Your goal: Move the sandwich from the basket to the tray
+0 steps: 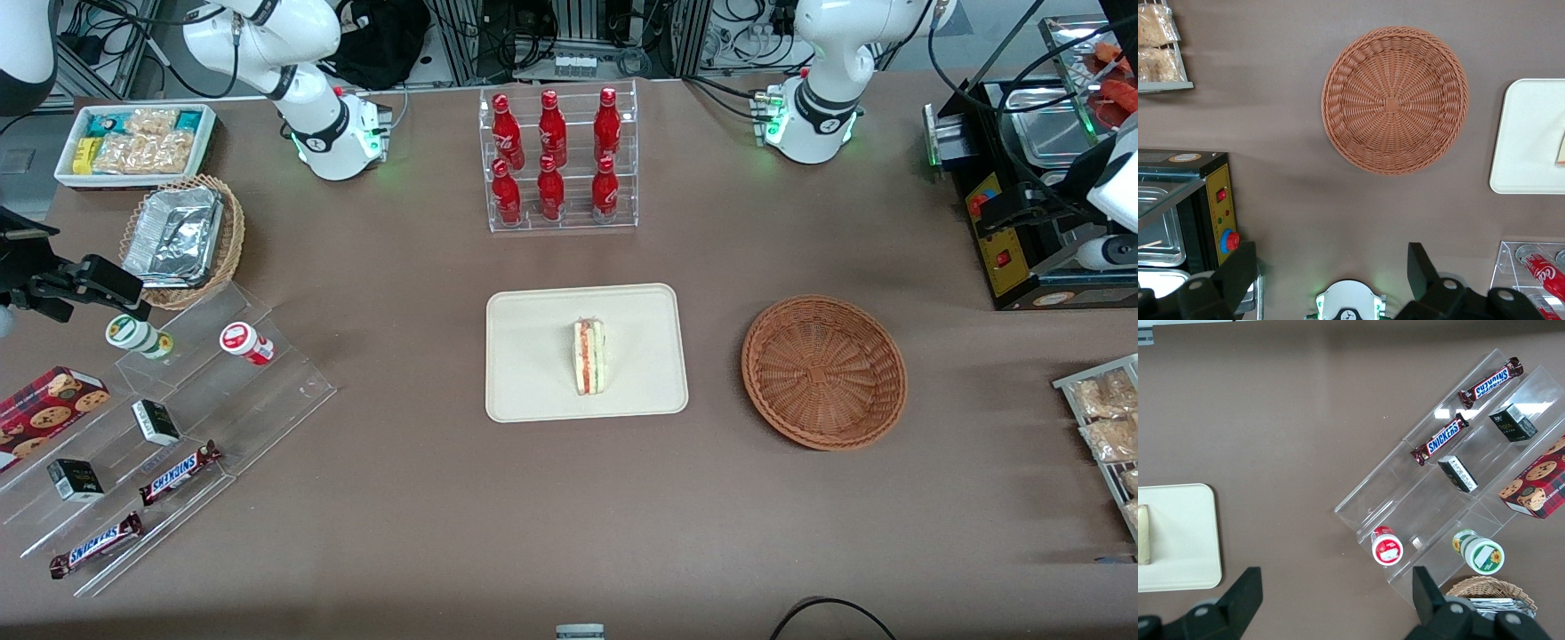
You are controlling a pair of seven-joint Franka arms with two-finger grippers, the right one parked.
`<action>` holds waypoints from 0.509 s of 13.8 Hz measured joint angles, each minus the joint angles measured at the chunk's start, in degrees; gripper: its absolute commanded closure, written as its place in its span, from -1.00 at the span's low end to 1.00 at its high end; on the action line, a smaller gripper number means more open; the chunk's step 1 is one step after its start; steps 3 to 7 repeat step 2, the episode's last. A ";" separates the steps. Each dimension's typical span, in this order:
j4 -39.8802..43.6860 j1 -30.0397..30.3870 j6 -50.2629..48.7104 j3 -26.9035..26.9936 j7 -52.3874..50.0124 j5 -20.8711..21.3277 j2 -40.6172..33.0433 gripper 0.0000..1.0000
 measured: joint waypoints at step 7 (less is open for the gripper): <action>0.21 0.00 0.32 0.04 0.00 0.00 0.18 -0.99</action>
